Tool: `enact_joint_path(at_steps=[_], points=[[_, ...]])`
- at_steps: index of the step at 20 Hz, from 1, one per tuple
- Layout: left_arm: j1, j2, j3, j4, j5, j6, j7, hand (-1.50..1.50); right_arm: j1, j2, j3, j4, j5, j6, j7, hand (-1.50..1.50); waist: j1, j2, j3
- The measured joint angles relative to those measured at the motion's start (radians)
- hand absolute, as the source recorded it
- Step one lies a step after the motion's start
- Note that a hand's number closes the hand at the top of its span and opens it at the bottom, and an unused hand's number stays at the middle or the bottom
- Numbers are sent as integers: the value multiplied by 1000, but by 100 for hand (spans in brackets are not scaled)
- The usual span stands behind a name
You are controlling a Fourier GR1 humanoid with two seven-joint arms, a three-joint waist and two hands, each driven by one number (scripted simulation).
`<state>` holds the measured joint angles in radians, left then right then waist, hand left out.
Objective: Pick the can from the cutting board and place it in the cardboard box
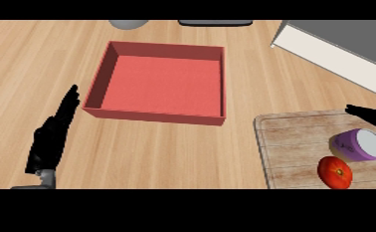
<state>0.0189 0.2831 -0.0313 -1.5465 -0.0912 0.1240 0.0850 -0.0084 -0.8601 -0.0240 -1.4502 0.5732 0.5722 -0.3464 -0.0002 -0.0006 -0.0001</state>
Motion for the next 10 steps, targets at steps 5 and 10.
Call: enact_joint_path(at_steps=[5,10], points=[[3,-17,13,-28,-24,-9,22,0,-6,37,-33,7,47,20,-20,-150,1,0,0],[-23,-50,11,-12,-55,-9,27,0,-29,86,-44,27,97,27,-23,-150,0,0,0]])
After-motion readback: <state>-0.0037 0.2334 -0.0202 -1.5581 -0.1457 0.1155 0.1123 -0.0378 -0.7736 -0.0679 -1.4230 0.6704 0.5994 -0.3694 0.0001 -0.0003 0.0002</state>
